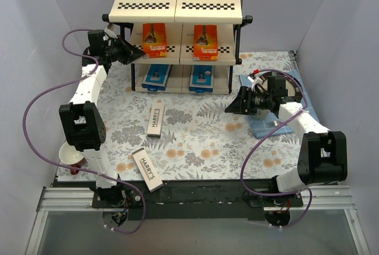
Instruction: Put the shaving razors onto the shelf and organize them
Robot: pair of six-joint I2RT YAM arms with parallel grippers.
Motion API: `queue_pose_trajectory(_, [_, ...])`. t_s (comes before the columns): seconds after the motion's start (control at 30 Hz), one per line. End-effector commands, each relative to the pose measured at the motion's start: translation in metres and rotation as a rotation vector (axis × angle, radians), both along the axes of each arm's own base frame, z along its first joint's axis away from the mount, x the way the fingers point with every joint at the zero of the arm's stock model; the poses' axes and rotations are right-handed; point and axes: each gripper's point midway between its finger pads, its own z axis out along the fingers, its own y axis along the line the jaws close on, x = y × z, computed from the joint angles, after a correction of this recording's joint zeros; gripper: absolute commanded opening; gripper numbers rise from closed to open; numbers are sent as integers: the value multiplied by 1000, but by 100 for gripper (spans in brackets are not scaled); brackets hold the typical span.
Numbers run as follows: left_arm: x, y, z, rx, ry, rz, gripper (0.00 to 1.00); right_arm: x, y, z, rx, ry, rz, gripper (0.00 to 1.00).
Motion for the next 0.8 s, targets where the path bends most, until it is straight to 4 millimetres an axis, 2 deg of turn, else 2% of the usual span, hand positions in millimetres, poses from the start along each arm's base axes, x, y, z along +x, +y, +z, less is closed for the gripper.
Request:
queue_pose_trajectory(0.0, [12,5,12,28,-49,22,0,6,-3,6,-8,-67,0,78])
queue_pose_trajectory(0.27, [23,14,10,67,-63,61,0,6,-4,5,-12,-68,-3,78])
queue_pose_trajectory(0.37, [20,21,24,69,-95,58,0,5,-5,7,-15,-73,-2,78])
queue_pose_trajectory(0.4, [16,28,29,81,-115,58,0,6,-5,10,-16,-88,3,78])
queue_pose_trajectory(0.43, [7,25,31,67,-119,11,3,5,-5,13,-13,-99,8,78])
queue_pose_trajectory(0.47, [-7,24,46,66,-154,-13,10,6,-5,14,-21,-115,10,78])
queue_pose_trajectory(0.5, [-17,30,49,75,-172,-33,23,8,-6,18,-26,-133,10,78])
queue_pose_trajectory(0.53, [-31,27,55,75,-193,-70,31,9,-6,20,-28,-146,11,78])
queue_pose_trajectory(0.57, [-54,25,50,82,-194,-84,36,9,-6,21,-32,-158,16,78])
queue_pose_trajectory(0.6, [-68,26,50,95,-211,-92,40,10,-6,22,-34,-162,18,79])
queue_pose_trajectory(0.63, [-79,27,39,139,-228,-108,48,11,-5,22,-36,-166,23,79])
queue_pose_trajectory(0.67, [-93,26,11,147,-172,-106,52,12,-4,23,-39,-172,26,79])
queue_pose_trajectory(0.7, [-110,26,15,172,-187,-90,57,11,-2,21,-43,-169,32,80])
queue_pose_trajectory(0.73, [-117,27,5,199,-178,-82,63,12,-1,19,-49,-168,36,81])
queue_pose_trajectory(0.77, [-129,28,-22,219,-110,-67,64,12,1,18,-55,-173,46,81])
